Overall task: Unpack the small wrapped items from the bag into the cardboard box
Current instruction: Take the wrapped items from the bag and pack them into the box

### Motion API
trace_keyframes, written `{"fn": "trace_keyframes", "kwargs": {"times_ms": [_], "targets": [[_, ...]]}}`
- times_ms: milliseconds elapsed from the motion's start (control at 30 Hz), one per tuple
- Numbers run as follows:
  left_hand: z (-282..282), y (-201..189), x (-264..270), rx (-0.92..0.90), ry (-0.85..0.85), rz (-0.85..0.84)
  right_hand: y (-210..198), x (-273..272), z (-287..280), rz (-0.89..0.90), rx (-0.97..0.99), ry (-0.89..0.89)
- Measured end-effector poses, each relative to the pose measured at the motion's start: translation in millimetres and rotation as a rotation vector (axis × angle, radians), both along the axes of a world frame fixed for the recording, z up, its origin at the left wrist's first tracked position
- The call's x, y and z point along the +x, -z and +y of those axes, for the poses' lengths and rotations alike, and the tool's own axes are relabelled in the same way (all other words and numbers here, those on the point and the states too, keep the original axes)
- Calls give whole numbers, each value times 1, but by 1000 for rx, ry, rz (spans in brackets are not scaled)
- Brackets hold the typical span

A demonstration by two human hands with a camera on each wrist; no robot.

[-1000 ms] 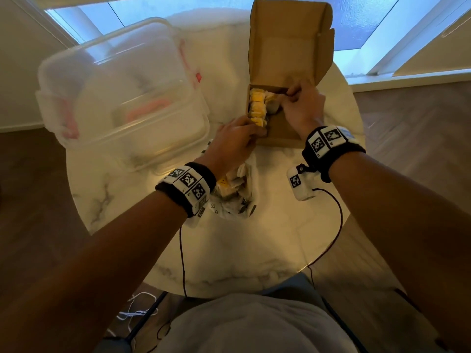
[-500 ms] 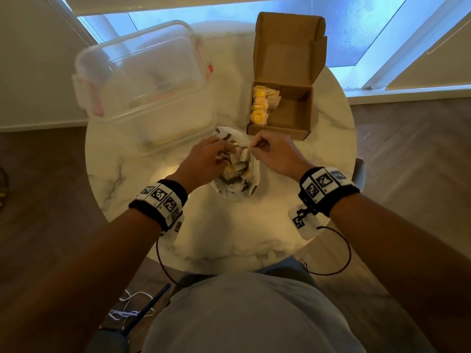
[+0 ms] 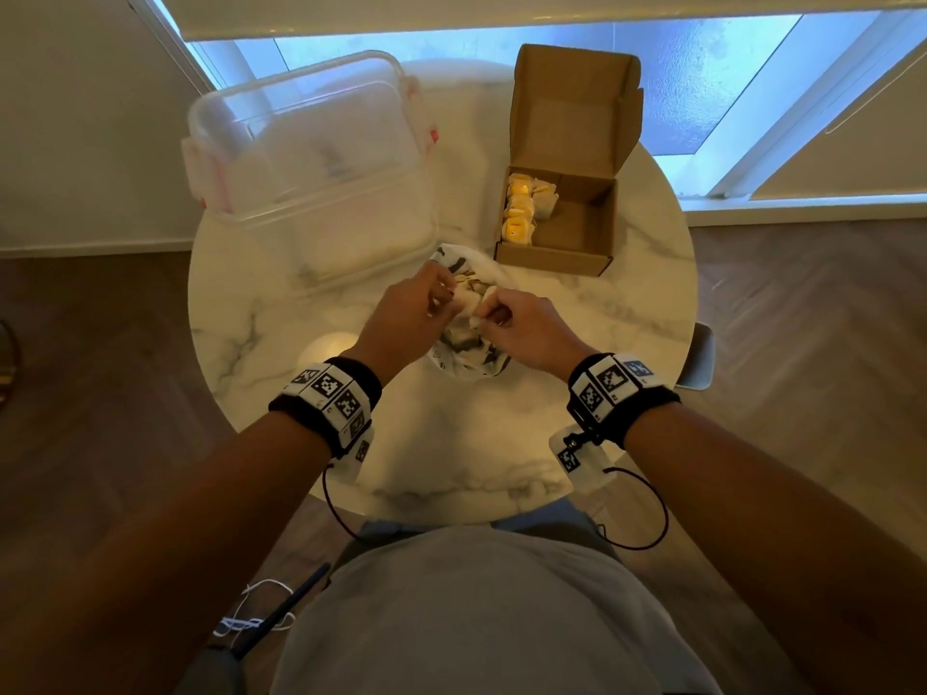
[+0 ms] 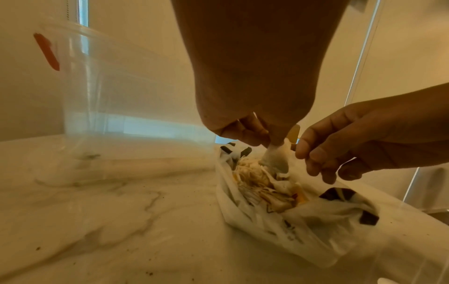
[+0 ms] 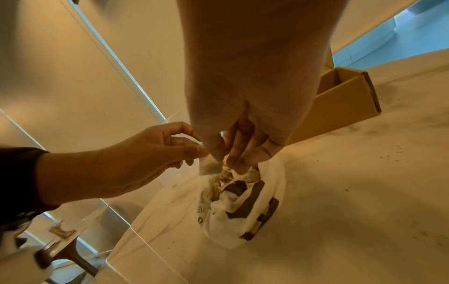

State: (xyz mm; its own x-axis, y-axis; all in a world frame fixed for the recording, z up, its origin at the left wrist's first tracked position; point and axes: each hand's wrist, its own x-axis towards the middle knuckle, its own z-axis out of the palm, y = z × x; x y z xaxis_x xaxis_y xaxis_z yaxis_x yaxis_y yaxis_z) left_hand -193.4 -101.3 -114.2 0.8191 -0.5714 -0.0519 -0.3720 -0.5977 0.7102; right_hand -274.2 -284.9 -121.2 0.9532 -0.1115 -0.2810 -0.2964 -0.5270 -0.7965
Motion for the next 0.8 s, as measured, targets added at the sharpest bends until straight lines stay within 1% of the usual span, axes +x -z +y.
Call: {"fn": "trace_keyframes", "kwargs": {"times_ms": [133, 233, 333, 400, 500, 600, 733, 800], "targets": [[1, -2, -12, -64, -9, 27, -5, 0, 10, 24, 10, -7], [-1, -4, -18, -95, 5, 35, -10, -1, 13, -7, 10, -36], [-4, -10, -24, -163, -17, 144, -11, -3, 14, -59, -19, -75], [-6, -13, -24, -207, -50, 184, -10, -3, 12, -64, -46, -62], [-6, -11, -19, -204, -77, 156, -2, -3, 8, -10, -91, -3], [-5, 2, -8, -93, -44, 93, -1, -6, 2, 12, -94, 40], [-3, 27, 3, 156, 123, 78, 2, -8, -4, 31, -152, 28], [-1, 36, 5, 241, 158, 75, 5, -9, -6, 58, -159, 18]]}}
